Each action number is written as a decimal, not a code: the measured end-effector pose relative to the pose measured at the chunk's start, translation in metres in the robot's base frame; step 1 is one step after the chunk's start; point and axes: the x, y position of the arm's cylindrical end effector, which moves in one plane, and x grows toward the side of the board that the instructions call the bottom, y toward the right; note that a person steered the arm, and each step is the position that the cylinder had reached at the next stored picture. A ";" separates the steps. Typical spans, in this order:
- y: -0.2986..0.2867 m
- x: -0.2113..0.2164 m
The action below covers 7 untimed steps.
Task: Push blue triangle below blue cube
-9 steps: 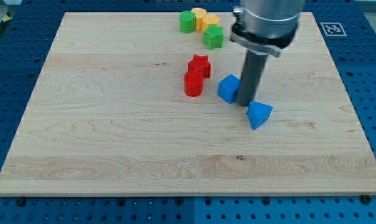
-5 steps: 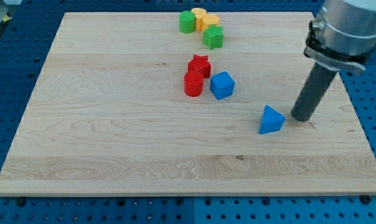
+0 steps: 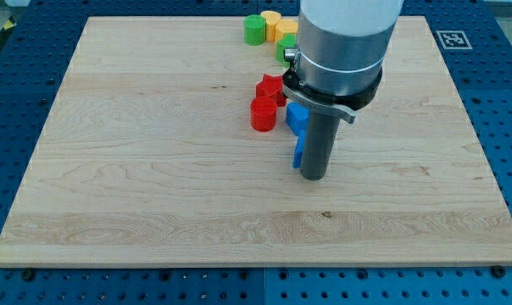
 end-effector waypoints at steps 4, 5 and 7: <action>-0.002 -0.038; -0.013 -0.051; 0.038 -0.021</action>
